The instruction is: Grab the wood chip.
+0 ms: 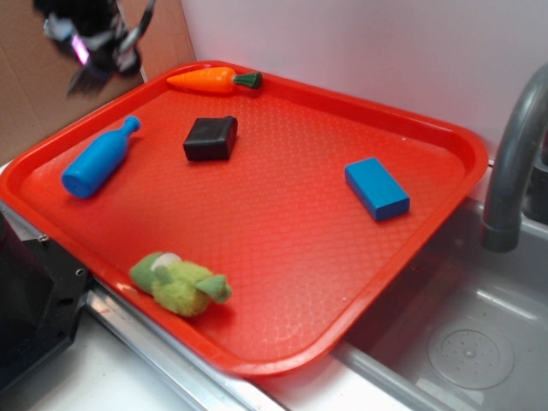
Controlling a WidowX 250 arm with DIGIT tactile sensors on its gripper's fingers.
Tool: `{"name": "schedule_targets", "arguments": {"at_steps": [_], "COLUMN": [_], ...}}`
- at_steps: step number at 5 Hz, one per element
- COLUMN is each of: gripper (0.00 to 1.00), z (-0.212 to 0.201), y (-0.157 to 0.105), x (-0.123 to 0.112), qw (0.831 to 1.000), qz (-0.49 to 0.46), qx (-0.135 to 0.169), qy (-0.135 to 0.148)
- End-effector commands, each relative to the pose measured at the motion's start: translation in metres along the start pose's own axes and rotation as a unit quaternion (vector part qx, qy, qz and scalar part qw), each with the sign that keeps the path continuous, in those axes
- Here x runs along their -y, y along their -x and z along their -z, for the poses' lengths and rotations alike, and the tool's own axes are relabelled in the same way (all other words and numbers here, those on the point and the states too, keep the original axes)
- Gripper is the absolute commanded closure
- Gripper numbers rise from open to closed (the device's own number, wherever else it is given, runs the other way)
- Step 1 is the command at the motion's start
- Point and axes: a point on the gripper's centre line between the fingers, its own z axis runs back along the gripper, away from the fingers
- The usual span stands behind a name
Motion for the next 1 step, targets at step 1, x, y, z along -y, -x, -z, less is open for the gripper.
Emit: {"name": "schedule_targets", "arguments": {"at_steps": [1], "gripper": [1.00], "z": [-0.0937], "y": [-0.0261], "x": [0.0058], "qw": [0.999], "qz": [0.017], "qx": [-0.013], "qy": [0.032]}}
